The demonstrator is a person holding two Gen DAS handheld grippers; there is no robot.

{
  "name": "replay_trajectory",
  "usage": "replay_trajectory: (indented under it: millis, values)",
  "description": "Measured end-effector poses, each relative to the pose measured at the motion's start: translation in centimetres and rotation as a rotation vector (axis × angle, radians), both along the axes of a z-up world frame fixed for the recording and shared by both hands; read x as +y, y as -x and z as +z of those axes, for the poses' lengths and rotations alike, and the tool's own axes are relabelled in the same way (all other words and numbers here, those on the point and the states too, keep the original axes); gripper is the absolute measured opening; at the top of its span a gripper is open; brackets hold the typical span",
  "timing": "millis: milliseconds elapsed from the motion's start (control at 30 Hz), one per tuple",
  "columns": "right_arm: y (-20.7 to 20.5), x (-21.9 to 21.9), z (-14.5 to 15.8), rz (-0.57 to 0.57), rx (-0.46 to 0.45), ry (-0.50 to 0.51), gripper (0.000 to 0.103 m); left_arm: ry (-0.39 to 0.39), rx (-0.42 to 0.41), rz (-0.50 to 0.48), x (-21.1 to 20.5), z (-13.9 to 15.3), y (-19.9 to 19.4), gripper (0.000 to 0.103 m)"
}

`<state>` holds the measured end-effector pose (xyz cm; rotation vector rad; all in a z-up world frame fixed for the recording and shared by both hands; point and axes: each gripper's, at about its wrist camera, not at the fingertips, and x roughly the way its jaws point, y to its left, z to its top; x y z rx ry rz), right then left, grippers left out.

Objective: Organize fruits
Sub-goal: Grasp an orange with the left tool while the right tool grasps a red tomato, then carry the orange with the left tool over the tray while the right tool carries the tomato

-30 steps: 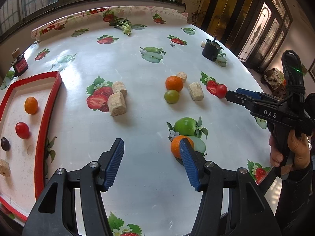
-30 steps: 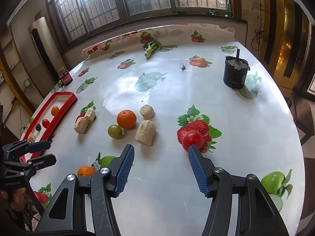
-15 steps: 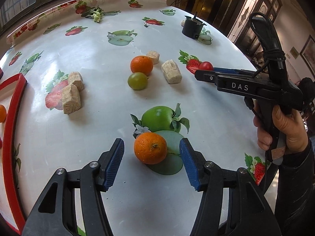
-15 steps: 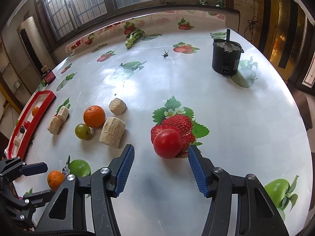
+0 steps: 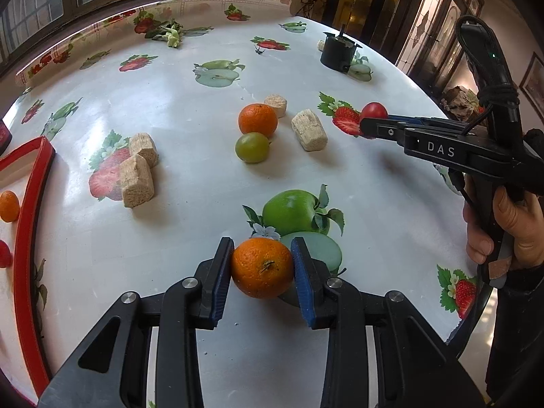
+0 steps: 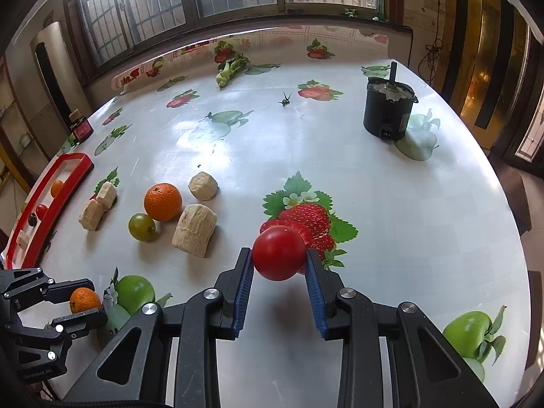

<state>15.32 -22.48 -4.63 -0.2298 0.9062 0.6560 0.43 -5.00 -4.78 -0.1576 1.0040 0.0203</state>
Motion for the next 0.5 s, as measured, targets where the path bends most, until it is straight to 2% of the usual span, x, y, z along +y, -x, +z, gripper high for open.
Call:
replay_trajectory:
  millis: [233,500]
  values:
    - [2.2,1.6,2.1,0.064,-0.016,-0.044,0.032,0.002,-0.039,0.065,2.5,1.5,1.6,0.032]
    - [4.5,4.7,2.6,0.147,-0.004,-0.064,0.032,-0.001,-0.056,0.153,5.8,2.1,3.6,0.032]
